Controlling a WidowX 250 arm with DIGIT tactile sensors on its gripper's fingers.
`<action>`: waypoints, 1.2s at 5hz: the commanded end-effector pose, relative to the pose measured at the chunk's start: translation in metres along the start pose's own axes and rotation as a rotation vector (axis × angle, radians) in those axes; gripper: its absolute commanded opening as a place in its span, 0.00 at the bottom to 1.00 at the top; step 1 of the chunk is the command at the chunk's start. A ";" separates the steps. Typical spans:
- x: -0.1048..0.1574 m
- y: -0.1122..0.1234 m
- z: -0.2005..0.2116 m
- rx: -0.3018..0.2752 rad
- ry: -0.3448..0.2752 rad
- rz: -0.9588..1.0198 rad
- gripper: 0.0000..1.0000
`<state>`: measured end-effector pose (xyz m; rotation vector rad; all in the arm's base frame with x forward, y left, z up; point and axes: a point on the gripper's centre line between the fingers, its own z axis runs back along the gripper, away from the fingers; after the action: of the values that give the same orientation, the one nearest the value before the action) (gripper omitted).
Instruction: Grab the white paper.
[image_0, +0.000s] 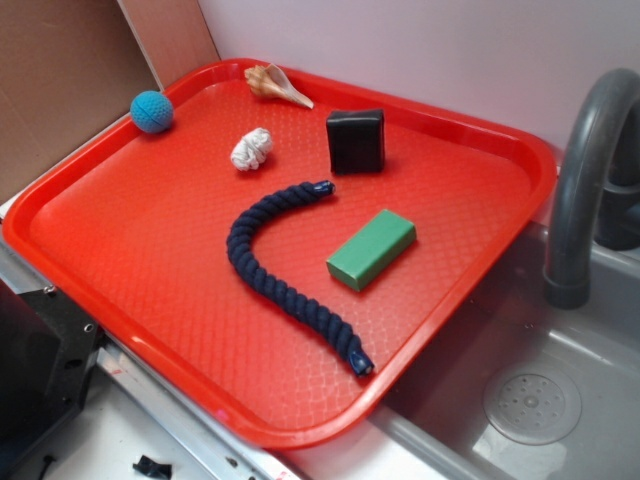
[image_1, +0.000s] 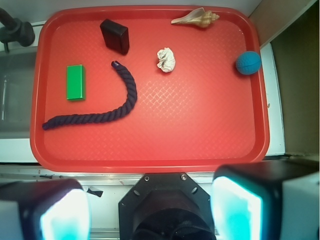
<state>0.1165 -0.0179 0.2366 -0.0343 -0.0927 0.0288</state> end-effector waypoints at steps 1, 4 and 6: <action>0.000 0.000 0.000 0.000 0.000 0.000 1.00; 0.060 0.015 -0.070 0.011 -0.217 0.544 1.00; 0.111 0.035 -0.122 -0.038 -0.219 0.641 1.00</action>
<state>0.2318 0.0102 0.1118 -0.0900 -0.2442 0.6554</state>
